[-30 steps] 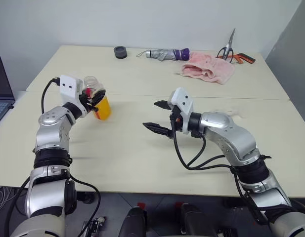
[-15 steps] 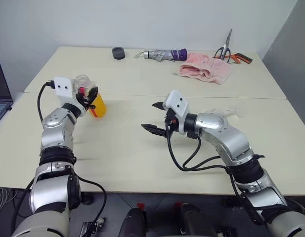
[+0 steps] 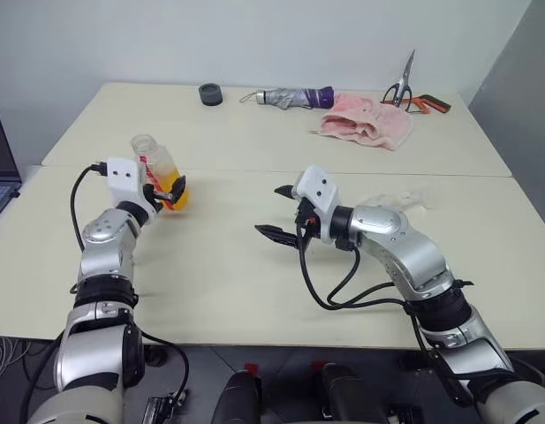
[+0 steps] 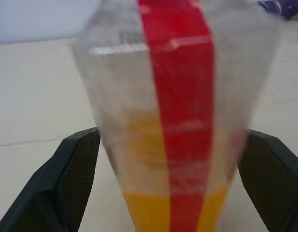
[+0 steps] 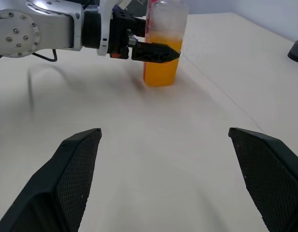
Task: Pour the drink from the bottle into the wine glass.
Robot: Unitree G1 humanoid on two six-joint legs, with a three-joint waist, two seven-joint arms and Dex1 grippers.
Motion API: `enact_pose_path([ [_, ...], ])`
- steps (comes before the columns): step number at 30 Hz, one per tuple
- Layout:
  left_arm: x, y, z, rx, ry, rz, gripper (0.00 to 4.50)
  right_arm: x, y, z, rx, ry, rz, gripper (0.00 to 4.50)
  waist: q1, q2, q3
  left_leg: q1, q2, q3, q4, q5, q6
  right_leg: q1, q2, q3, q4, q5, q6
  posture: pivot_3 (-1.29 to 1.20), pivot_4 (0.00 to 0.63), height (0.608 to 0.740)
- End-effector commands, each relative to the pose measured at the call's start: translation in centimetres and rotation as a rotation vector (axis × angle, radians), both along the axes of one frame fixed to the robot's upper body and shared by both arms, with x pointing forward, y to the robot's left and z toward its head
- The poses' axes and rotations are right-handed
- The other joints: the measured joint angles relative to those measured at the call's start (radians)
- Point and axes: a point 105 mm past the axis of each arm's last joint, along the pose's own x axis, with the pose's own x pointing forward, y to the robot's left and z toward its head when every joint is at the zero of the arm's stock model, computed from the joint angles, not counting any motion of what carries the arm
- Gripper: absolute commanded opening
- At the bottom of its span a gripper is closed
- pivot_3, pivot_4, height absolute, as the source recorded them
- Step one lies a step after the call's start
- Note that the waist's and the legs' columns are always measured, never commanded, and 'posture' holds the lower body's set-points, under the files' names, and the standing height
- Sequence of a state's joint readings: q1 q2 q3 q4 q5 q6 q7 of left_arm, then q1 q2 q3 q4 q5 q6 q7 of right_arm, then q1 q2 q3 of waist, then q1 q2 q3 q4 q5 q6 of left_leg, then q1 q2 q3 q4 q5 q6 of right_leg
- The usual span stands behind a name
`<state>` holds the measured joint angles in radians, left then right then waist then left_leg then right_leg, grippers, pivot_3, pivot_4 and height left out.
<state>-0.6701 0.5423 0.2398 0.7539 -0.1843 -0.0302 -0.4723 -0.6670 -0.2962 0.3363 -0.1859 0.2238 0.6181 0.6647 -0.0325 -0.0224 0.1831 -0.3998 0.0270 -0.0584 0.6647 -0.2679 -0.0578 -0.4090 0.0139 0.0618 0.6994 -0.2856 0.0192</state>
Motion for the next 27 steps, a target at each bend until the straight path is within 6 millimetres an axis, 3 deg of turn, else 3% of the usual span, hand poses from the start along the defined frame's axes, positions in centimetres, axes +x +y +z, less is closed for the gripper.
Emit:
enact_pose_path([
  [1, -0.5, -0.2, 1.8, 0.028, -0.095, 0.014, 4.48, -0.8, -0.3, 1.1, 0.033, -0.054, 0.008, 4.5, 0.0, 0.0, 0.0, 0.0, 0.0, 0.0, 0.0, 0.0, 0.0, 0.0, 0.0, 0.0, 0.0, 0.0, 0.0, 0.0, 0.15, 0.74],
  [9, -2.6, 0.5, 0.8, 0.01, -0.15, 0.106, 4.48, -1.8, -1.5, 1.3, 0.089, -0.076, -0.011, 4.5, 0.0, 0.0, 0.0, 0.0, 0.001, 0.0, 0.0, 0.0, 0.0, 0.0, -0.001, 0.0, 0.0, 0.0, 0.0, 0.0, 0.15, 0.74],
  [14, -4.7, 0.0, -0.6, 0.04, -0.143, 0.153, 4.48, -2.6, -3.2, 0.5, 0.058, -0.115, -0.032, 4.5, 0.001, 0.0, 0.0, 0.0, 0.001, 0.0, 0.0, 0.0, 0.0, 0.0, -0.002, 0.001, 0.0, 0.0, 0.0, 0.0, 0.15, 0.74],
  [19, -7.5, -3.3, -1.3, 0.134, -0.164, 0.058, 4.48, -3.2, -6.6, 1.4, 0.093, -0.145, -0.138, 4.5, 0.002, -0.001, 0.0, 0.0, 0.002, 0.0, -0.001, 0.0, 0.0, 0.001, -0.004, 0.001, -0.001, 0.0, 0.0, 0.0, 0.15, 0.74],
  [23, -9.0, -8.6, -0.7, 0.143, -0.183, -0.161, 4.48, -3.3, -10.5, 2.6, 0.145, -0.146, -0.269, 4.5, 0.006, -0.001, 0.0, 0.001, 0.002, -0.001, -0.001, 0.0, 0.0, 0.003, -0.003, 0.001, -0.001, 0.0, 0.0, 0.0, 0.15, 0.74],
  [27, -9.6, -12.5, -1.1, 0.114, -0.104, -0.414, 4.48, -3.7, -13.9, 1.9, 0.06, -0.15, -0.35, 4.5, 0.006, -0.001, -0.001, 0.003, -0.001, 0.0, -0.001, 0.0, 0.0, 0.005, -0.001, 0.001, -0.002, 0.0, 0.001, 0.0, 0.15, 0.74],
])
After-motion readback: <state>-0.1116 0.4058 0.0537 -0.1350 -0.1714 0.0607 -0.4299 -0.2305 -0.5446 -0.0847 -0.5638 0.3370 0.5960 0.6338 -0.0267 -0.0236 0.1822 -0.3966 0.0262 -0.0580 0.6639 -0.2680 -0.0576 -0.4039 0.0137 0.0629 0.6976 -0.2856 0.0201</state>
